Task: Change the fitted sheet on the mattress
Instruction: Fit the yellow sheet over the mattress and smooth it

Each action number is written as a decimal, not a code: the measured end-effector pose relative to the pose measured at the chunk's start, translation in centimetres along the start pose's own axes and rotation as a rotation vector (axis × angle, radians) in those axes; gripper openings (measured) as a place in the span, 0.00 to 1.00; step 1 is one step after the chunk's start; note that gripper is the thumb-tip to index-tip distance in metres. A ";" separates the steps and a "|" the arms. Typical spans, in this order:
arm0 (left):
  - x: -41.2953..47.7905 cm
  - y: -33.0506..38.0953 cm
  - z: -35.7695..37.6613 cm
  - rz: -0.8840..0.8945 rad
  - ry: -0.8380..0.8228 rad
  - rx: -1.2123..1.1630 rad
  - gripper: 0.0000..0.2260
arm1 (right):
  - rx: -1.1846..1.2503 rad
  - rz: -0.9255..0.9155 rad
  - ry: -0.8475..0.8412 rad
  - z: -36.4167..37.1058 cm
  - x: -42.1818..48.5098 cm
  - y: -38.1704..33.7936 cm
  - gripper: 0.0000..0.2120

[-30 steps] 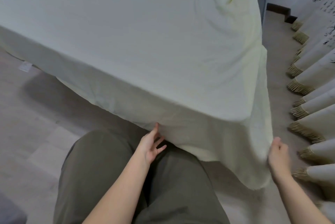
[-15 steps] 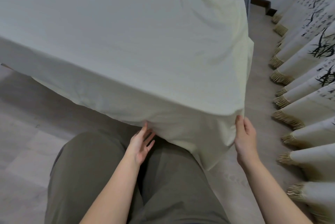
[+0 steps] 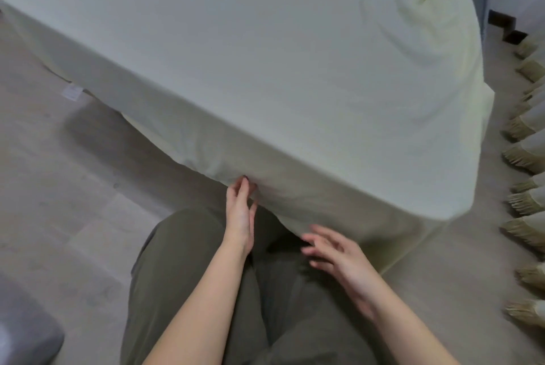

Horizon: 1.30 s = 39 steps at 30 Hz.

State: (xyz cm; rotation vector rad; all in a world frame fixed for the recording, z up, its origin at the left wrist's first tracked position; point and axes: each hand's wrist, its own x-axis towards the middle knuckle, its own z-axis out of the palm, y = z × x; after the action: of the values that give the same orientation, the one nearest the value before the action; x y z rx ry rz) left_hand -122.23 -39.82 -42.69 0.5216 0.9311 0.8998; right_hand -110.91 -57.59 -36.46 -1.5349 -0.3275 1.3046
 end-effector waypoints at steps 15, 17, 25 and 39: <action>1.1 0.6 -0.9 -0.173 0.040 -0.297 0.16 | 1.233 0.312 0.374 4.3 6.5 -2.4 0.31; 1.3 0.8 -0.9 -0.203 0.037 -0.338 0.16 | 1.255 0.329 0.390 4.5 6.8 -2.6 0.30; 1.9 0.7 -0.5 -0.208 0.006 -0.367 0.23 | 1.305 0.290 0.321 5.1 7.9 -1.6 0.40; 2.3 0.0 3.5 -0.586 -0.124 -0.175 0.34 | 1.388 0.514 0.405 3.9 9.5 -4.7 0.35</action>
State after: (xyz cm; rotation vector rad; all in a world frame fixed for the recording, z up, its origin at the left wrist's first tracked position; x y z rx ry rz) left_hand -118.58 -37.95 -41.95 0.1331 0.8178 0.4054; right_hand -108.82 -46.48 -37.35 -0.5948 1.0975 1.0836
